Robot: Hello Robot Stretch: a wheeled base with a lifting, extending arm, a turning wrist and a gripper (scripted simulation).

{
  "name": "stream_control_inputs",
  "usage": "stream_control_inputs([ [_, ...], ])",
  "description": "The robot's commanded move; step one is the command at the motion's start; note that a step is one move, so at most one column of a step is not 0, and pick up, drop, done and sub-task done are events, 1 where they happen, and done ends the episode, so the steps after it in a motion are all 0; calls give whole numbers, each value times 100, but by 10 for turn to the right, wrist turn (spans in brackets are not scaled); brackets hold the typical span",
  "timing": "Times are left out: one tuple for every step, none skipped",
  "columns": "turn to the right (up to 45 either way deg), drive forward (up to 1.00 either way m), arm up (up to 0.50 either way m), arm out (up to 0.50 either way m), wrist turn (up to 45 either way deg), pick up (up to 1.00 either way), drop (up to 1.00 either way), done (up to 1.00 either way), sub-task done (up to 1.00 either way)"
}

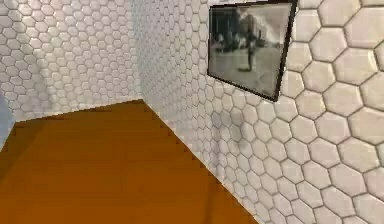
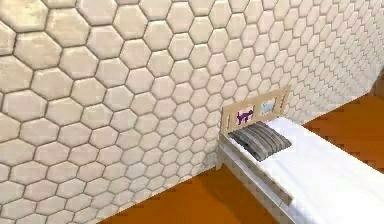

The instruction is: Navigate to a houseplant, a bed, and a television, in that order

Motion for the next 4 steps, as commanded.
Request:
stream_control_inputs([
  [-450, 0, 0, 0, 0, 0, 0, 0, 0],
  [-450, 0, 0, 0, 0, 0, 0, 0, 0],
  [-420, 0, 0, 0, 0, 0, 0, 0, 0],
  [0, 100, 0, 0, 0, 0, 0, 0, 0],
])
